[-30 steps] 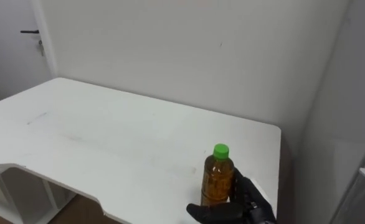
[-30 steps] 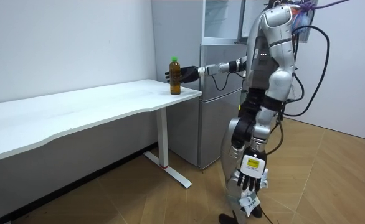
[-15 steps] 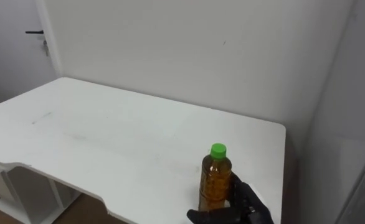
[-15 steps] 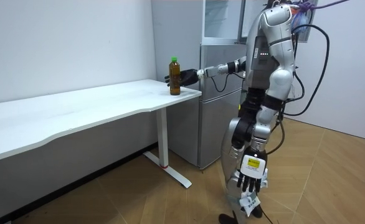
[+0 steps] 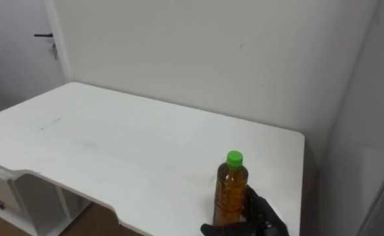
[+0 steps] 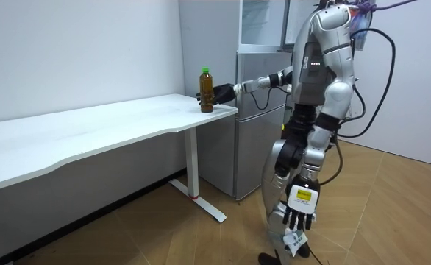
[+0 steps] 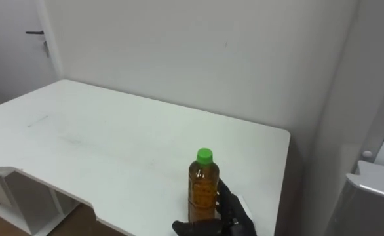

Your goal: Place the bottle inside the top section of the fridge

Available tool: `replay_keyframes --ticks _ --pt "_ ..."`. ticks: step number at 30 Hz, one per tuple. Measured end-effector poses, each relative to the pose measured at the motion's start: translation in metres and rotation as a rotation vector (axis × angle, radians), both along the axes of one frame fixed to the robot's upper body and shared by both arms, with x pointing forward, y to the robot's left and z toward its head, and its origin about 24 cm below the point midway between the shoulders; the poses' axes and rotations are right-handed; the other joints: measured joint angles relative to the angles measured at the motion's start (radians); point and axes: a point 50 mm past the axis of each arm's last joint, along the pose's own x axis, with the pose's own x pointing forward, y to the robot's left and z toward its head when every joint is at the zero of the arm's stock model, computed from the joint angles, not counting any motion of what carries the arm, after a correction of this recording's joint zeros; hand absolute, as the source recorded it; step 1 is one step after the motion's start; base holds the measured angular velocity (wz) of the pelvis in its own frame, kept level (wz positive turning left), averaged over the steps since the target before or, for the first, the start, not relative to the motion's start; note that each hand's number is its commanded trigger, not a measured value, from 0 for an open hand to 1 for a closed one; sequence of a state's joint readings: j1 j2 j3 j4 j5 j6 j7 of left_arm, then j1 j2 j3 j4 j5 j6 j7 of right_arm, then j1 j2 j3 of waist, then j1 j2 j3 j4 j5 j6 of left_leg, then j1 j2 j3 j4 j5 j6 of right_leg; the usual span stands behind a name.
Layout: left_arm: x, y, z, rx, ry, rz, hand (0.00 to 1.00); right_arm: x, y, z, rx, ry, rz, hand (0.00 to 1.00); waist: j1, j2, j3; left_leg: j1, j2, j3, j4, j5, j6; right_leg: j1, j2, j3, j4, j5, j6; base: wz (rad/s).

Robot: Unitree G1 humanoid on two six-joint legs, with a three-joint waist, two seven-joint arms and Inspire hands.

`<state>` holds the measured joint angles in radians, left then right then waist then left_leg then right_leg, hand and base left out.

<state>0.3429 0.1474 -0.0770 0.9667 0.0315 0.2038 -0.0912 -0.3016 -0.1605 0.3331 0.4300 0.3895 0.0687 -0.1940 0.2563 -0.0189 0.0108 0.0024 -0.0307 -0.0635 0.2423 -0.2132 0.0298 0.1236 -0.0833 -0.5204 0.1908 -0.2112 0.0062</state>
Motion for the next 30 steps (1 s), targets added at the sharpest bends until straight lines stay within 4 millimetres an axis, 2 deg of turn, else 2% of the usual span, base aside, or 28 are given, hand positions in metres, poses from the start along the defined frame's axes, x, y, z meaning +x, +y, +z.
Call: replay_keyframes --ticks 4,11,20,23,30 --pt "-0.001 0.0 0.0 0.0 0.003 0.001 0.0 0.001 0.0 0.001 0.021 0.001 -0.013 0.0 0.0 0.007 -0.0024 0.0 0.0 -0.006 0.001 0.0 0.0 0.0 0.0 -0.002 0.003 0.0 0.0 0.02" --pt "-0.004 -0.001 0.0 -0.007 0.015 0.004 0.0 0.007 0.0 0.009 0.03 -0.021 -0.026 0.0 -0.001 0.024 0.0021 -0.01 -0.001 -0.007 0.012 0.0 0.0 -0.006 -0.002 -0.006 0.011 0.0 0.0 0.03" --pt "-0.001 -0.001 0.0 -0.01 0.003 0.001 0.0 0.012 0.002 0.015 0.029 -0.042 -0.034 0.0 0.005 0.016 -0.0032 -0.029 -0.001 -0.006 0.025 0.0 0.0 -0.02 -0.003 -0.005 0.015 0.0 0.0 0.0" --pt "0.002 -0.001 0.001 -0.011 -0.01 -0.002 0.0 0.017 0.003 0.021 0.025 -0.062 -0.039 0.0 0.024 0.016 -0.0036 -0.028 -0.001 -0.003 0.025 0.0 0.0 -0.02 -0.003 -0.003 0.015 0.0 0.0 -0.01" --pt "-0.003 -0.002 0.002 -0.009 -0.006 0.001 0.0 0.021 0.004 0.028 0.024 -0.082 -0.071 0.0 0.037 0.009 -0.0071 -0.029 -0.001 -0.005 0.024 0.0 0.0 -0.02 -0.003 -0.006 0.015 0.0 0.0 0.0"
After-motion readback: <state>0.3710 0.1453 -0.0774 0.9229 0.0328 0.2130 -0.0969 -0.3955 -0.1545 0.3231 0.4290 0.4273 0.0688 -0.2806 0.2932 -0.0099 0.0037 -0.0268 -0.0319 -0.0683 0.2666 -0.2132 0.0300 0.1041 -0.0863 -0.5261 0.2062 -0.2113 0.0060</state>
